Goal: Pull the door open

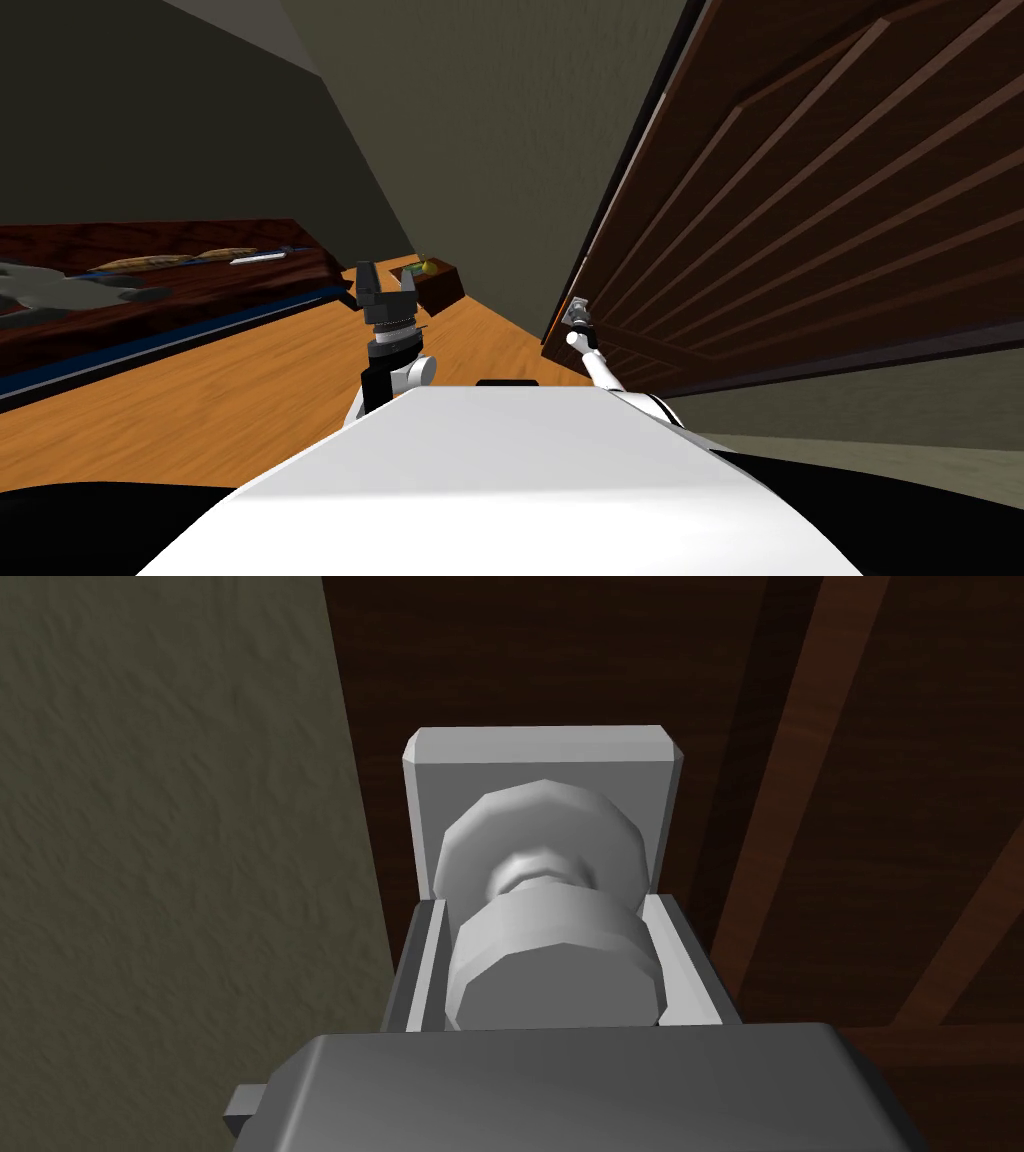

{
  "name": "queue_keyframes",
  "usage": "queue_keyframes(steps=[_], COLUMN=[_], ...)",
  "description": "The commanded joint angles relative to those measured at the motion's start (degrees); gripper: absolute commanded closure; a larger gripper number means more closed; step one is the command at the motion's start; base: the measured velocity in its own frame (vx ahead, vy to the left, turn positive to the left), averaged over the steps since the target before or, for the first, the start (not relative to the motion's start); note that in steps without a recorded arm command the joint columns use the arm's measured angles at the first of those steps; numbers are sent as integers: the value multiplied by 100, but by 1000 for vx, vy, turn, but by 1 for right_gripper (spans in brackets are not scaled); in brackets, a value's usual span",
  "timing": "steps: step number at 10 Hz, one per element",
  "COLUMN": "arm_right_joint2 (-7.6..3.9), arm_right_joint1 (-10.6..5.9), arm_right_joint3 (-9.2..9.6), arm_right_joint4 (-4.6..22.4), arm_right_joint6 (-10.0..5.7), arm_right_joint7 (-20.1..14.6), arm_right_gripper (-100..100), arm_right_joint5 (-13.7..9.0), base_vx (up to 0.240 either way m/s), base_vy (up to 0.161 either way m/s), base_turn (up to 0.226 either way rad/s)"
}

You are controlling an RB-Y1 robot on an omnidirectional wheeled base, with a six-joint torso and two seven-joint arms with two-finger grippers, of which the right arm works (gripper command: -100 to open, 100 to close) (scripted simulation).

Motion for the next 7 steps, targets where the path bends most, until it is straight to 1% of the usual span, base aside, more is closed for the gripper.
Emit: queue_keyframes(steps=[1,2,4,6,7], arm_right_joint2=[5,-43,-90,-160,-188], arm_right_joint1=[-10,27,55,97,113], arm_right_joint3=[1,95,196,345,406], arm_right_joint4=[-10,-45,-93,-164,-193], arm_right_joint6=[-10,25,50,87,102], arm_right_joint7=[-4,-91,-187,-327,-384], arm_right_gripper=[100,100,100,100,100], arm_right_joint5=[-1,6,13,24,28], base_vx=[0,-137,-232,-242,-235], base_vy=[0,-43,-69,-9,-51], base_turn=[0,134,134,103,143])
